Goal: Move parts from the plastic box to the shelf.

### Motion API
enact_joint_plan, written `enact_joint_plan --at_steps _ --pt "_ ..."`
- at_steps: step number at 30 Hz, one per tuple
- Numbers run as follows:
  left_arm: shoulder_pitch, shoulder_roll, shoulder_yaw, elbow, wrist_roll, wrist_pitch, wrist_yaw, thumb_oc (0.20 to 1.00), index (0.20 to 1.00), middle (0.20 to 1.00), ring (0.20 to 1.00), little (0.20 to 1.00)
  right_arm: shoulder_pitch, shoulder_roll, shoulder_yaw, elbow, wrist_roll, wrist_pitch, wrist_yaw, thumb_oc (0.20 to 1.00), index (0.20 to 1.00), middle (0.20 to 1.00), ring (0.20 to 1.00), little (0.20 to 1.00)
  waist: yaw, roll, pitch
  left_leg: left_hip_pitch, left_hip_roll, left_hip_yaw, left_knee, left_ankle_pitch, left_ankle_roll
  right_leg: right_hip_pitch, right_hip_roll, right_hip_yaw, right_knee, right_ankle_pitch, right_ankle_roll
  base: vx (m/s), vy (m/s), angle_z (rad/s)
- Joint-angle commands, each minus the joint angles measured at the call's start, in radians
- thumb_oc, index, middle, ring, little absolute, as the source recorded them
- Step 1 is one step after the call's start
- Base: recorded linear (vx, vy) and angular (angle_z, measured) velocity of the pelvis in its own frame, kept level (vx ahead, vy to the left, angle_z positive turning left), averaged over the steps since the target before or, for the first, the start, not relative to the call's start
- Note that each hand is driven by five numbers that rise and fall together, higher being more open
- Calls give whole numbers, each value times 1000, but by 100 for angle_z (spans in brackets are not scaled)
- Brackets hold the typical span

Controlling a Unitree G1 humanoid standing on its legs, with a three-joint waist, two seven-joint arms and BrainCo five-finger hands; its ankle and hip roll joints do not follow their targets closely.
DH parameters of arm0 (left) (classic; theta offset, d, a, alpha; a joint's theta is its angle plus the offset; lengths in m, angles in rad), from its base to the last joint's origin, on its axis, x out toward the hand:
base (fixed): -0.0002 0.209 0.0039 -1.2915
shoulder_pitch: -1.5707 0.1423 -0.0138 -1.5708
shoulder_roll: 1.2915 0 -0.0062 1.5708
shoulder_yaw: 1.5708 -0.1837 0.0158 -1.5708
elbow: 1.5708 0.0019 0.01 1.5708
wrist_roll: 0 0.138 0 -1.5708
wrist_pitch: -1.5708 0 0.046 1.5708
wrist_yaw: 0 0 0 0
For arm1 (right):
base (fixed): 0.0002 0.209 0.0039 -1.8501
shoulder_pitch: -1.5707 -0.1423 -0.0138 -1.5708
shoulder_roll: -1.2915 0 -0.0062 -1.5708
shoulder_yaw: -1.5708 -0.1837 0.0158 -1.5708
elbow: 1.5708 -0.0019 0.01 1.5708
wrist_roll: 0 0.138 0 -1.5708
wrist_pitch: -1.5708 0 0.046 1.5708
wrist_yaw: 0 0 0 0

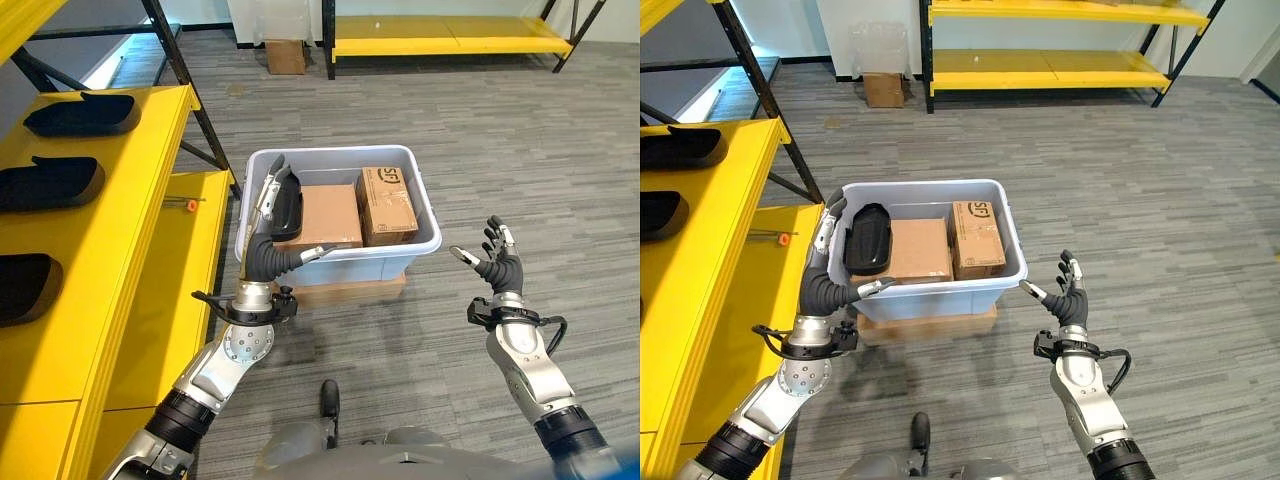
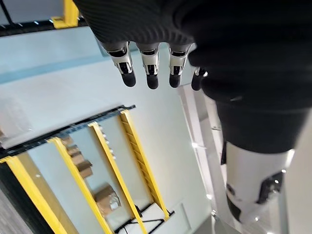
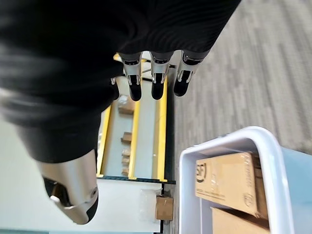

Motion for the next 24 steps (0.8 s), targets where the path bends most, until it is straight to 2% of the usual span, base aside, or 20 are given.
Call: enact_joint_plan --at_steps 1,7,8,10,12,13,15,16,17,20,22,24 --pt "26 -5 55 4 -20 3 28 1000 1000 1000 1000 1000 -21 1 -32 -57 -59 -43 -39 1000 1000 1000 1000 1000 27 20 -57 -10 81 64 0 -126 -58 -88 17 -60 68 210 81 3 91 5" --pt "30 -3 60 6 -28 11 27 1000 1000 1000 1000 1000 -23 1 -35 -57 -66 -44 -44 1000 1000 1000 1000 1000 29 19 -59 -8 77 63 0 -129 -55 -93 17 -62 83 218 85 -7 51 -1" --pt "65 6 101 14 -100 25 -8 1000 1000 1000 1000 1000 -61 20 -31 -52 -104 -39 -69 1000 1000 1000 1000 1000 67 22 -43 29 65 55 0 -176 -23 -224 50 -114 456 398 179 -49 232 -6" --pt "73 5 103 13 -98 29 -9 1000 1000 1000 1000 1000 -73 26 -20 -45 -105 -39 -74 1000 1000 1000 1000 1000 71 26 -36 41 68 57 0 -180 -24 -291 39 -137 526 380 180 -20 147 -37" --pt "79 4 99 15 -123 36 6 1000 1000 1000 1000 1000 -91 26 -5 -26 -123 -60 -71 1000 1000 1000 1000 1000 70 43 -19 64 82 62 0 -179 -38 -344 1 -200 481 307 152 59 41 -34" --pt "75 2 100 17 -130 40 6 1000 1000 1000 1000 1000 -91 22 -5 -25 -128 -67 -70 1000 1000 1000 1000 1000 67 41 -15 70 80 62 0 -179 -44 -336 -12 -214 393 293 141 98 -7 8" --pt "68 -6 107 16 -134 47 -1 1000 1000 1000 1000 1000 -82 12 -11 -38 -121 -69 -68 1000 1000 1000 1000 1000 54 39 1 97 77 57 0 -191 -47 -335 -45 -245 186 315 128 153 -61 11" --pt "68 -13 107 19 -133 47 -1 1000 1000 1000 1000 1000 -76 2 -14 -47 -117 -71 -66 1000 1000 1000 1000 1000 39 40 10 125 73 42 0 -210 -44 -365 -63 -241 84 358 132 161 -80 24" --pt "68 -14 107 19 -132 47 0 1000 1000 1000 1000 1000 -74 -1 -14 -49 -118 -72 -66 1000 1000 1000 1000 1000 35 42 12 131 73 38 0 -215 -42 -372 -66 -239 72 368 134 140 -76 33" --pt "77 -24 92 19 -115 41 -8 1000 1000 1000 1000 1000 -42 1 -26 -69 -125 -74 -76 1000 1000 1000 1000 1000 4 58 26 169 75 -21 0 -237 -36 -461 -67 -163 70 411 152 159 -110 39" --pt "90 -23 73 19 -95 31 1 1000 1000 1000 1000 1000 -24 -7 -34 -89 -114 -60 -77 1000 1000 1000 1000 1000 -5 52 17 176 70 -44 0 -246 -40 -418 -64 -148 -1 390 142 208 -172 70" --pt "96 -21 63 15 -87 29 8 1000 1000 1000 1000 1000 -25 -8 -31 -85 -110 -56 -77 1000 1000 1000 1000 1000 -1 46 6 177 68 -37 0 -253 -41 -370 -68 -162 -59 382 134 151 -138 52"
